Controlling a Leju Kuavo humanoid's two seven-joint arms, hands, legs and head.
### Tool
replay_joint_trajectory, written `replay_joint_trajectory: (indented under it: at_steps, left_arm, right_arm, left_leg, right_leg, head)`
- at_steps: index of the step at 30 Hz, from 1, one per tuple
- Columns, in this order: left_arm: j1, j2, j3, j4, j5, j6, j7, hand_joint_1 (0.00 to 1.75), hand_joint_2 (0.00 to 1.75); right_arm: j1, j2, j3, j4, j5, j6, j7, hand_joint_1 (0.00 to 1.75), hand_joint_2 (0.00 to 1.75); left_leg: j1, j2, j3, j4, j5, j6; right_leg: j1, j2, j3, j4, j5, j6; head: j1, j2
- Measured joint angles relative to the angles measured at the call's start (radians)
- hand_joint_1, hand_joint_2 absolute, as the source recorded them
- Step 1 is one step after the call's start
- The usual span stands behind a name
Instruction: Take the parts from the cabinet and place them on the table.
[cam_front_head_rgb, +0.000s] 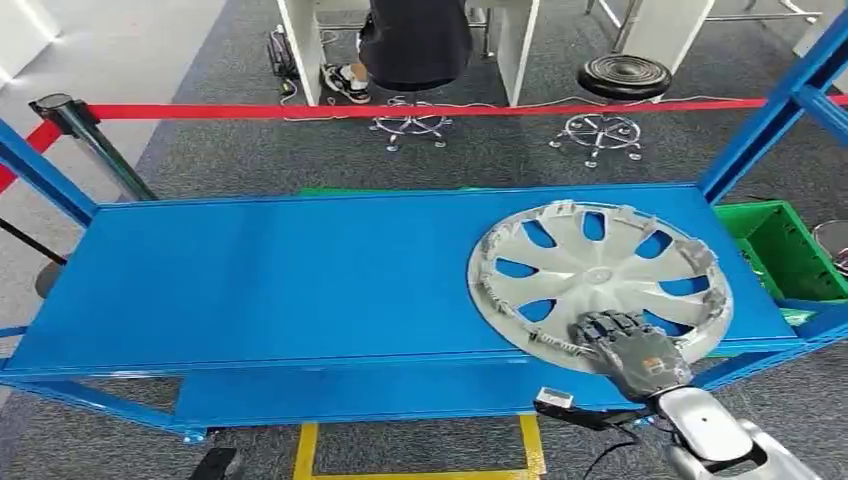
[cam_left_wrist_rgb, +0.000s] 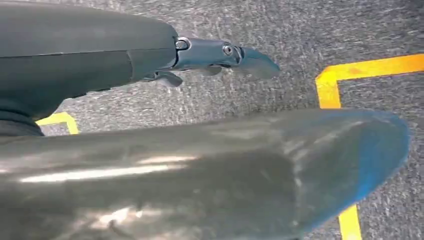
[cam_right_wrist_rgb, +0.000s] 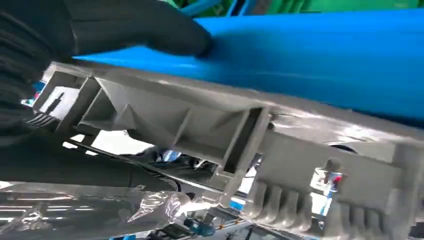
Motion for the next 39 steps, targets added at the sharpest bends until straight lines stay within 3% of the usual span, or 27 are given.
replay_joint_trajectory:
  at_steps: [3, 4, 5, 8, 9, 10, 11, 13, 14, 15, 17, 19, 20, 21, 23, 24, 25, 26, 27, 29, 30, 34, 35, 36, 38, 39]
  left_arm:
    - [0.003, -0.002, 0.000, 0.000, 0.001, -0.002, -0.016, 0.00, 0.00]
    - [0.002, -0.002, 0.000, 0.000, 0.002, -0.002, -0.019, 0.00, 0.00]
    - [0.001, -0.001, 0.000, 0.000, 0.003, -0.002, -0.024, 0.00, 0.00]
    - [0.002, 0.000, 0.000, 0.000, 0.005, -0.002, -0.031, 0.00, 0.00]
    - [0.002, 0.000, 0.000, 0.000, 0.005, -0.002, -0.032, 0.00, 0.00]
    - [0.002, 0.000, 0.000, 0.000, 0.005, -0.002, -0.033, 0.00, 0.00]
    - [0.002, 0.001, 0.000, 0.000, 0.004, -0.002, -0.033, 0.00, 0.00]
    - [0.002, 0.001, 0.000, 0.000, 0.003, -0.002, -0.033, 0.00, 0.00]
    - [0.002, 0.001, 0.000, 0.000, 0.003, -0.002, -0.033, 0.00, 0.00]
    - [0.001, 0.002, 0.000, 0.000, 0.004, -0.002, -0.034, 0.00, 0.00]
    - [0.002, 0.002, 0.000, 0.000, 0.006, -0.001, -0.036, 0.00, 0.00]
    - [0.004, 0.003, 0.000, 0.000, 0.012, -0.001, -0.053, 0.00, 0.00]
    - [0.004, 0.003, 0.001, 0.000, 0.016, -0.002, -0.064, 0.00, 0.00]
    - [0.004, 0.003, 0.001, 0.000, 0.020, -0.002, -0.076, 0.00, 0.00]
    - [0.005, 0.003, 0.001, 0.000, 0.019, -0.008, -0.096, 0.00, 0.00]
    - [0.005, 0.003, 0.001, 0.000, 0.019, -0.010, -0.103, 0.00, 0.00]
    - [0.005, 0.003, 0.001, 0.000, 0.019, -0.010, -0.106, 0.00, 0.00]
    - [0.005, 0.003, 0.001, 0.000, 0.019, -0.010, -0.108, 0.00, 0.00]
    - [0.005, 0.004, 0.001, 0.000, 0.019, -0.010, -0.109, 0.00, 0.00]
    - [0.005, 0.005, 0.001, 0.000, 0.019, -0.011, -0.112, 0.00, 0.00]
    - [0.004, 0.005, 0.001, 0.000, 0.019, -0.013, -0.113, 0.00, 0.00]
    - [0.009, 0.004, 0.001, 0.000, 0.019, -0.015, -0.114, 0.00, 0.00]
    - [0.009, 0.006, 0.001, 0.000, 0.019, -0.015, -0.114, 0.00, 0.00]
    - [0.007, 0.006, 0.002, 0.000, 0.019, -0.015, -0.114, 0.00, 0.00]
    - [0.008, 0.006, 0.002, 0.000, 0.019, -0.015, -0.115, 0.00, 0.00]
    - [0.009, 0.006, 0.002, 0.000, 0.019, -0.015, -0.115, 0.00, 0.00]
  right_arm:
    - [0.023, 0.002, -0.028, -0.002, 0.011, -0.035, -0.010, 1.75, 1.75]
    - [0.031, 0.003, -0.036, -0.003, 0.016, -0.043, -0.012, 1.75, 1.75]
    - [0.038, 0.005, -0.045, -0.006, 0.018, -0.055, -0.014, 1.75, 1.75]
    - [0.054, 0.013, -0.072, -0.011, 0.030, -0.084, -0.021, 1.75, 1.75]
    - [0.062, 0.016, -0.078, -0.013, 0.038, -0.095, -0.021, 1.75, 1.75]
    - [0.070, 0.018, -0.086, -0.016, 0.047, -0.108, -0.021, 1.75, 1.75]
    - [0.076, 0.021, -0.094, -0.023, 0.057, -0.120, -0.021, 1.75, 1.75]
    - [0.082, 0.025, -0.109, -0.042, 0.066, -0.140, -0.022, 1.75, 1.75]
    - [0.084, 0.027, -0.116, -0.053, 0.045, -0.149, -0.039, 1.75, 1.75]
    - [0.085, 0.029, -0.118, -0.064, 0.012, -0.151, -0.060, 1.75, 1.75]
    - [0.106, 0.033, -0.127, -0.111, -0.093, -0.139, -0.115, 1.75, 1.75]
    - [0.122, 0.038, -0.132, -0.178, -0.284, -0.055, -0.201, 1.75, 1.75]
    - [0.123, 0.040, -0.133, -0.224, -0.410, 0.000, -0.253, 1.75, 1.75]
    - [0.124, 0.039, -0.137, -0.274, -0.527, 0.055, -0.298, 1.75, 1.75]
    - [0.122, 0.043, -0.145, -0.367, -0.745, 0.149, -0.379, 1.75, 1.75]
    - [0.126, 0.045, -0.146, -0.407, -0.821, 0.187, -0.401, 1.75, 1.75]
    - [0.132, 0.046, -0.146, -0.443, -0.866, 0.233, -0.419, 1.75, 1.75]
    - [0.137, 0.048, -0.145, -0.469, -0.882, 0.249, -0.424, 1.75, 1.75]
    - [0.143, 0.049, -0.140, -0.490, -0.886, 0.253, -0.425, 1.75, 1.75]
    - [0.148, 0.050, -0.140, -0.527, -0.893, 0.254, -0.425, 1.75, 1.75]
    - [0.148, 0.050, -0.140, -0.540, -0.894, 0.255, -0.423, 1.75, 1.75]
    - [0.156, 0.050, -0.142, -0.568, -0.896, 0.256, -0.424, 1.75, 1.75]
    - [0.160, 0.050, -0.141, -0.574, -0.896, 0.257, -0.424, 1.75, 1.75]
    - [0.160, 0.050, -0.142, -0.579, -0.896, 0.257, -0.424, 1.75, 1.75]
    - [0.162, 0.050, -0.142, -0.583, -0.896, 0.257, -0.424, 1.75, 1.75]
    - [0.165, 0.050, -0.142, -0.584, -0.897, 0.257, -0.424, 1.75, 1.75]
  left_leg:
    - [-0.004, 0.000, -0.006, 0.002, 0.004, 0.019]
    - [0.002, 0.002, -0.004, -0.003, 0.009, 0.028]
    - [0.001, 0.003, -0.004, -0.003, 0.009, 0.034]
    - [-0.003, 0.003, -0.007, -0.002, 0.009, 0.042]
    - [-0.004, 0.003, -0.006, -0.002, 0.009, 0.042]
    - [-0.004, 0.002, -0.006, -0.002, 0.009, 0.042]
    - [-0.004, 0.001, -0.005, -0.002, 0.009, 0.042]
    - [-0.003, 0.000, 0.000, -0.001, 0.006, 0.038]
    - [-0.005, -0.001, 0.000, -0.001, 0.005, 0.033]
    - [-0.011, -0.001, -0.006, 0.005, 0.004, 0.026]
    - [-0.010, -0.001, -0.009, 0.002, 0.010, 0.018]
    - [-0.009, -0.001, -0.010, 0.002, 0.004, 0.006]
    - [-0.009, 0.000, -0.017, 0.019, -0.013, 0.000]
    - [-0.009, 0.001, -0.040, 0.069, -0.047, -0.005]
    - [-0.005, 0.001, -0.120, 0.244, -0.128, -0.010]
    - [-0.005, 0.001, -0.150, 0.304, -0.144, -0.010]
    - [-0.005, 0.001, -0.160, 0.319, -0.134, -0.010]
    - [-0.005, 0.001, -0.150, 0.292, -0.104, -0.008]
    - [-0.006, 0.001, -0.124, 0.231, -0.060, -0.005]
    - [-0.005, 0.004, -0.038, 0.056, 0.021, 0.002]
    - [-0.005, 0.004, -0.014, 0.008, 0.015, 0.002]
    - [-0.003, 0.002, -0.022, 0.003, 0.017, 0.025]
    - [0.000, 0.003, -0.019, 0.001, 0.019, 0.030]
    - [0.000, 0.003, -0.020, 0.001, 0.019, 0.036]
    - [-0.002, 0.003, -0.020, 0.001, 0.018, 0.039]
    - [-0.003, 0.003, -0.020, 0.002, 0.017, 0.040]
  right_leg:
    - [-0.004, 0.001, 0.002, -0.014, 0.010, 0.018]
    - [-0.006, 0.000, -0.007, -0.009, 0.004, 0.023]
    - [-0.006, -0.003, -0.018, 0.025, -0.023, 0.028]
    - [-0.006, -0.002, -0.122, 0.257, -0.134, 0.035]
    - [-0.006, -0.002, -0.142, 0.304, -0.145, 0.036]
    - [-0.006, -0.002, -0.140, 0.302, -0.133, 0.035]
    - [-0.007, -0.002, -0.114, 0.254, -0.100, 0.033]
    - [-0.008, -0.003, -0.019, 0.069, -0.012, 0.030]
    - [-0.009, -0.004, 0.008, 0.010, -0.012, 0.030]
    - [-0.006, -0.001, 0.020, -0.007, -0.017, 0.025]
    - [-0.003, 0.000, 0.011, 0.001, -0.016, 0.013]
    - [-0.009, 0.000, 0.011, -0.003, -0.013, -0.002]
    - [-0.009, 0.000, 0.011, -0.003, -0.012, -0.007]
    - [-0.010, 0.000, 0.011, -0.003, -0.012, -0.014]
    - [-0.007, 0.003, 0.011, -0.003, -0.013, -0.021]
    - [-0.006, 0.004, 0.012, -0.003, -0.014, -0.022]
    - [-0.006, 0.004, 0.013, -0.003, -0.015, -0.022]
    - [-0.006, 0.005, 0.015, -0.003, -0.015, -0.022]
    - [-0.006, 0.004, 0.018, -0.003, -0.016, -0.021]
    - [-0.006, 0.003, 0.023, -0.003, -0.019, -0.015]
    - [0.005, 0.003, 0.017, 0.007, -0.023, -0.007]
    - [0.000, 0.003, 0.018, -0.005, -0.018, 0.013]
    - [-0.001, 0.000, 0.008, 0.010, -0.030, 0.019]
    - [-0.001, -0.002, -0.013, 0.057, -0.063, 0.023]
    - [-0.002, -0.002, -0.087, 0.218, -0.138, 0.028]
    - [-0.002, -0.001, -0.123, 0.291, -0.164, 0.030]
  head:
    - [0.001, 0.000]
    - [-0.001, 0.000]
    - [0.008, 0.000]
    - [0.011, 0.000]
    - [0.011, 0.000]
    - [0.011, 0.000]
    - [0.011, 0.000]
    - [0.011, 0.000]
    - [0.011, 0.000]
    - [0.011, 0.000]
    - [0.005, 0.000]
    - [0.006, 0.000]
    - [0.004, 0.000]
    - [-0.001, 0.000]
    - [-0.001, 0.000]
    - [-0.002, 0.000]
    - [-0.002, 0.000]
    - [-0.002, 0.000]
    - [-0.003, 0.000]
    - [-0.003, 0.000]
    - [-0.005, 0.000]
    - [-0.002, 0.000]
    - [0.000, 0.000]
    - [0.006, 0.000]
    - [0.007, 0.000]
    - [0.008, 0.000]
